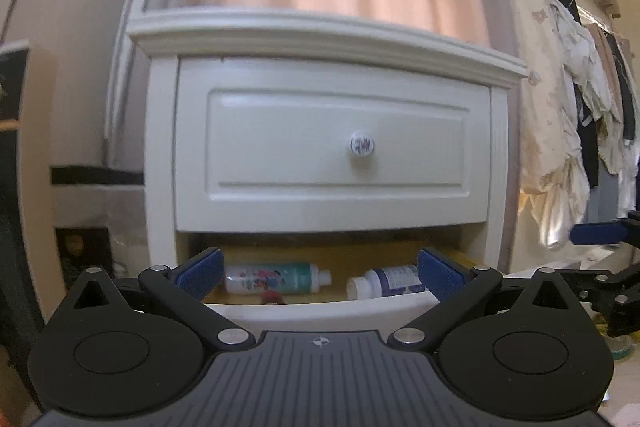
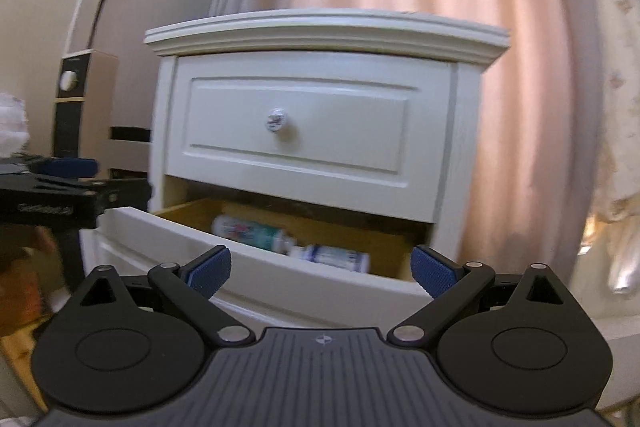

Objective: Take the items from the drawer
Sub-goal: 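Move the right tool over the open drawer toward the bottles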

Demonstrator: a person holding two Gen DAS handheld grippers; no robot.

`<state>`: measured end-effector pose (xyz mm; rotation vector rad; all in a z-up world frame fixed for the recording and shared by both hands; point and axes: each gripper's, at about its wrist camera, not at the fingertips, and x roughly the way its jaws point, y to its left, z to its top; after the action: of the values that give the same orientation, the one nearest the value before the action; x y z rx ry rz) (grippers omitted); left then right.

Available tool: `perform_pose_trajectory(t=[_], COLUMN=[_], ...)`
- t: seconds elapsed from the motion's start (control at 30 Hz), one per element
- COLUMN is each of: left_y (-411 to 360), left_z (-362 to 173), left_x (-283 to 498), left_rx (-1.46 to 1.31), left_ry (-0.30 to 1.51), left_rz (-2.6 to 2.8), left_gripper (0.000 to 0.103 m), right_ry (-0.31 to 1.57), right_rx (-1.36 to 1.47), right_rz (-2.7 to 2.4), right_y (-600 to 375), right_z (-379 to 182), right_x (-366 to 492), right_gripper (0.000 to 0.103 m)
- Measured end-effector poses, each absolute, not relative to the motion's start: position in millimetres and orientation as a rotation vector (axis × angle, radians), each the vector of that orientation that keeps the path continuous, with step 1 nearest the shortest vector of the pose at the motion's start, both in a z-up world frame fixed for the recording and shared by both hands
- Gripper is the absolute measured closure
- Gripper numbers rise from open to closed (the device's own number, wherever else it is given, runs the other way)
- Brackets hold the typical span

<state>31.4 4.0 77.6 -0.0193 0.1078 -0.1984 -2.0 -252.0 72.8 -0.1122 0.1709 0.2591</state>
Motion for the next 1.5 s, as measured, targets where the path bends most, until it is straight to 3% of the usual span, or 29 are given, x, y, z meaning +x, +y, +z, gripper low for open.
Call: perform_pose_trajectory(t=[0.37,0.87,1.17,1.23,1.4,1.47,1.5], left_y=[10.1,34.9,45.1,45.9,51.0,53.1,53.1], left_z=[81.5,71.9,67.9,67.3,67.4,67.1,66.9], left_x=[69.8,93.5,97.3,95.9,96.3,96.8,96.8], left_rx=[0.006,-0.071,-0.127,-0.134,-0.157,-0.169,-0.171], left_ry=[0.123,0.172,0.162,0.153,0.142,0.143,0.143], left_rz=[-0.212,-0.227,-0.222,-0.219,-0.187,-0.180,-0.177], left_gripper=[0.000,0.000,0.000,0.000,0.000,0.000,0.000], right_ry=[0.224,0.397,0.689,0.754,0.700,0.731,0.742], right_rx=[-0.219,-0.663,-0.897,-0.958,-1.213,-1.294,-1.335], right_rz=[0.368,0.534,0.665,0.690,0.826,0.864,0.907], right_y=[-243.9,-233.0,-232.6,-228.3,-217.9,-215.0,-214.3], right_z=[93.3,111.6,116.8,113.2,110.6,108.2,106.1], right_x=[58.9,130.0,173.3,181.1,178.9,180.3,180.4], right_gripper=[0.000,0.000,0.001,0.004,0.006,0.010,0.017])
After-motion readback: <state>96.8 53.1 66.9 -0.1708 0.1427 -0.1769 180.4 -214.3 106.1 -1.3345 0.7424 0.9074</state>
